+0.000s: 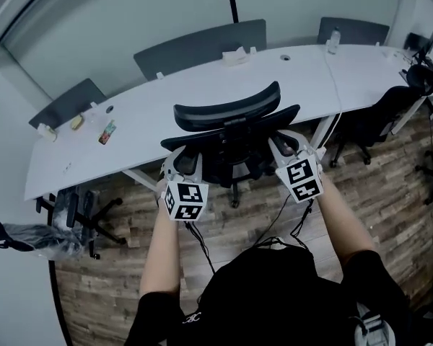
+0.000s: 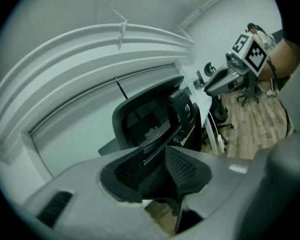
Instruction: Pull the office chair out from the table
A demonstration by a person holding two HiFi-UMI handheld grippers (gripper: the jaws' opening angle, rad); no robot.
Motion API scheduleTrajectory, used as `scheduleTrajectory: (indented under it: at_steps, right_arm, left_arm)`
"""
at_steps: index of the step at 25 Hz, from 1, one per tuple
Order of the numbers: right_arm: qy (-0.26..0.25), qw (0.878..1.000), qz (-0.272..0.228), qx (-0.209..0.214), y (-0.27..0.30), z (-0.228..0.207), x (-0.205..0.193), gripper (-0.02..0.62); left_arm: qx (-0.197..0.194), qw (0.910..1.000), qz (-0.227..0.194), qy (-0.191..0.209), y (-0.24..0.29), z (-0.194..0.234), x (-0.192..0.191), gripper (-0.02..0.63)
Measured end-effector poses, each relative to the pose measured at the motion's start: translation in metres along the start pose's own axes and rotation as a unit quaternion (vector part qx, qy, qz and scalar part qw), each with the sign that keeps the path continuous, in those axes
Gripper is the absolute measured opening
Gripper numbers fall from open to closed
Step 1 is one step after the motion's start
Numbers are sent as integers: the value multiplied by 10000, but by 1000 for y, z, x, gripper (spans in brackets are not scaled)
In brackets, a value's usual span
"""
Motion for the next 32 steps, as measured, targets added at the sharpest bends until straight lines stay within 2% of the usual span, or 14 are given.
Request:
scheduleTrajectory:
  at_steps: [4,8,11,14,16,18,21,22,24,28,32]
  right_arm:
    - [-997,9948,171,70,26,-26,-7,119]
    - [-1706,9830,618,299,49,-47,-20,193]
    - [-2357,9658,988,438,64,-59,-34,238]
    - [-3077,9416,1323,334,78,-71,-50,262]
    - [-3453,9278,1404,133,87,-80,-57,262]
    - [-3695,9177,1460,-17,95,-87,-61,262]
    - [-3858,9087,1587,-127,104,-95,-70,265]
    - [-3918,9060,1594,-187,107,-97,-71,264]
    - [-4049,8996,1606,-329,110,-98,-70,214]
    - [-4143,8915,1799,-353,109,-98,-68,201]
    - [-4167,8902,1806,-365,107,-95,-68,198]
  left_arm:
    - [-31,9943,241,1035,27,4,1,201]
    - [-251,9814,665,1782,50,6,-12,248]
    - [-325,9648,1094,2369,63,8,-30,258]
    - [-301,9485,1458,2798,74,12,-49,258]
    - [-300,9419,1651,2908,81,16,-60,258]
    - [-349,9392,1833,2884,88,18,-70,258]
    - [-318,9368,1950,2888,97,18,-80,239]
    - [-266,9367,1922,2914,99,20,-80,214]
    - [-255,9360,1890,2958,99,22,-80,210]
    - [-337,9320,1874,3086,99,22,-78,195]
    - [-305,9271,2063,3113,97,23,-77,189]
Point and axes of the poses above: the fingertips, and each gripper's own axes: y forward along the fingers, z to its left, x out of its top, the point moved 6 cm from there along -y, backward along the fingers, and after that the axes turned 10 degrees about y, right-handed, at the moved point
